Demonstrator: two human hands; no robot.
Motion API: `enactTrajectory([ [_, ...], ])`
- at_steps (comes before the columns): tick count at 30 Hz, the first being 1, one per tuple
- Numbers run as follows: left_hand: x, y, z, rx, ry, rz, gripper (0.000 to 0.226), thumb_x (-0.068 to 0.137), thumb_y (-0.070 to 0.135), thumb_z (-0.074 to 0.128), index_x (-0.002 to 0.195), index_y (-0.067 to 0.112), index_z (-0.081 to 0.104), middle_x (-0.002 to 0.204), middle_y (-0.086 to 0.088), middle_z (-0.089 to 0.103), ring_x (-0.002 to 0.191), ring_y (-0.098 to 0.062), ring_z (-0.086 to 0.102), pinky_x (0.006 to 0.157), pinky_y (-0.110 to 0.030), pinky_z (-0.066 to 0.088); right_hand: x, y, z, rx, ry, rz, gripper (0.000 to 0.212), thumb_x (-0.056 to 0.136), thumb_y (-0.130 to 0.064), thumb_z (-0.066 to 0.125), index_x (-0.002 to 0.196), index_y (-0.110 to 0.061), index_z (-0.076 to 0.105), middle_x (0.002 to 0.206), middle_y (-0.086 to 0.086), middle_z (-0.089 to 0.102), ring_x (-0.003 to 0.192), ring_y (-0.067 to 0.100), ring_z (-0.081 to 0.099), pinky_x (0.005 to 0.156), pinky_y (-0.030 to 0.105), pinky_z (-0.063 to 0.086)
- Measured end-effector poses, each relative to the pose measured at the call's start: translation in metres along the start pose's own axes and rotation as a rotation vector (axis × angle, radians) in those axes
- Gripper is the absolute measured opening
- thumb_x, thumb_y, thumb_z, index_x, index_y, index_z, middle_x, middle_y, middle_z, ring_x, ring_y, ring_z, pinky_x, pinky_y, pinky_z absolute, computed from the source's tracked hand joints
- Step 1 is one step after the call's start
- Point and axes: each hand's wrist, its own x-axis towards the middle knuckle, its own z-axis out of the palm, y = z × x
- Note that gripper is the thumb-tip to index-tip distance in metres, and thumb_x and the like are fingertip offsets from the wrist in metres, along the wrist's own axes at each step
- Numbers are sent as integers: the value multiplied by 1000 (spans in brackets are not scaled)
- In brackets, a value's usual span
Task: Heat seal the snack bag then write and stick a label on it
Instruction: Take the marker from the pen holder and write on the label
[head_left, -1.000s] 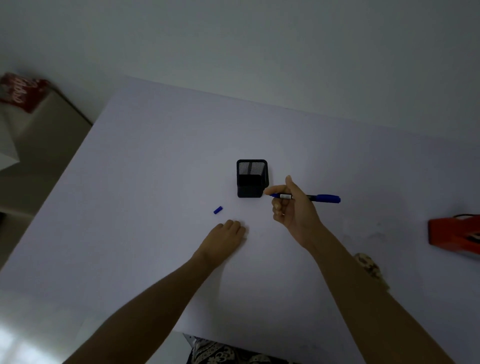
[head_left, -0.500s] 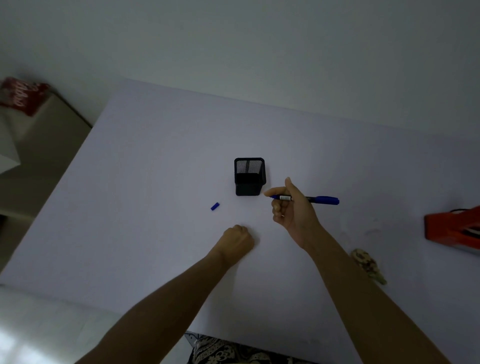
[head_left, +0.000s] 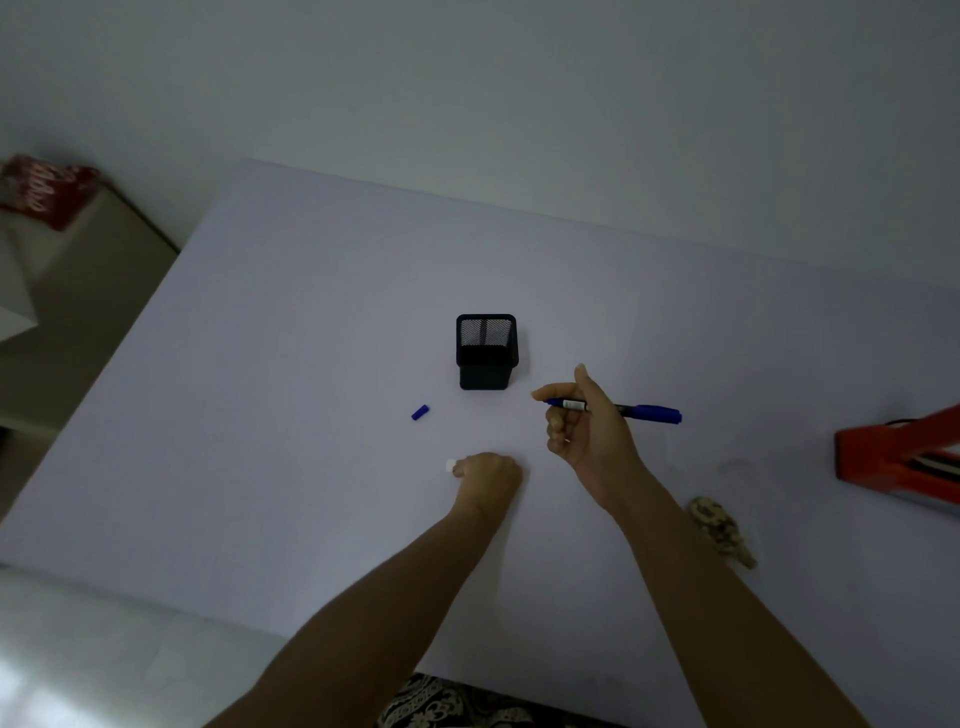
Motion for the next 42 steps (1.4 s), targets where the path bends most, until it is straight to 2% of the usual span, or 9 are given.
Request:
enactTrajectory([
  [2,0,10,-7,179,-91,49,40,96,12,43,129,-11,45,131,-28,50,122,-41,49,72,-9,47,-3,1,-8,3,4,7,52,99,-44,40,83,-4,70,49,1,50,43,6,42,43,18,31],
  [3,3,12,-10,276,-106,71,40,98,14,44,133,-4,44,135,-24,49,126,-39,46,95,-21,47,-5,2,-12,2,9,13,52,99,-44,41,83,-4,70,49,1,50,43,6,42,43,18,31],
  [5,1,17,-24,314,-141,8,40,98,18,49,134,3,46,136,-19,50,127,-35,46,111,-43,34,-8,1,-21,-6,15,35,52,99,-44,41,83,-3,70,49,1,50,43,7,42,42,18,32],
  [9,-15,18,-19,230,-8,-115,30,95,12,52,123,1,54,125,-15,58,117,-27,55,107,-38,39,-10,-3,-36,-29,15,66,52,98,-45,43,81,-5,71,52,1,50,45,7,42,46,20,30],
  [14,-40,8,-6,138,212,-90,32,94,15,56,124,5,51,121,-11,54,105,-20,58,89,-26,49,-6,-5,-35,-73,-35,101,53,98,-46,42,84,-4,71,53,1,50,47,7,41,47,20,30],
  [26,-42,7,-6,167,255,-150,28,92,7,55,119,5,52,115,-11,56,99,-21,58,78,-26,49,15,12,-30,-129,-109,146,51,97,-46,45,81,-6,72,53,1,48,47,7,40,48,20,29],
  [38,-40,11,7,90,404,-164,48,93,14,57,134,4,37,123,-12,50,106,-20,52,89,-26,47,23,38,-18,-246,-135,147,49,97,-46,45,83,-9,74,55,2,55,49,7,47,51,21,36],
  [40,-42,8,10,90,444,-138,49,82,16,72,124,4,50,108,-11,58,91,-18,57,77,-23,50,26,39,-17,-278,-139,140,48,97,-47,45,85,-10,74,57,2,58,52,9,48,53,22,39],
  [42,-42,0,16,105,501,-40,56,52,19,92,99,4,66,82,-9,64,67,-17,60,57,-22,52,29,39,-17,-319,-138,124,47,96,-48,45,91,-11,73,62,5,64,54,10,52,56,23,44],
])
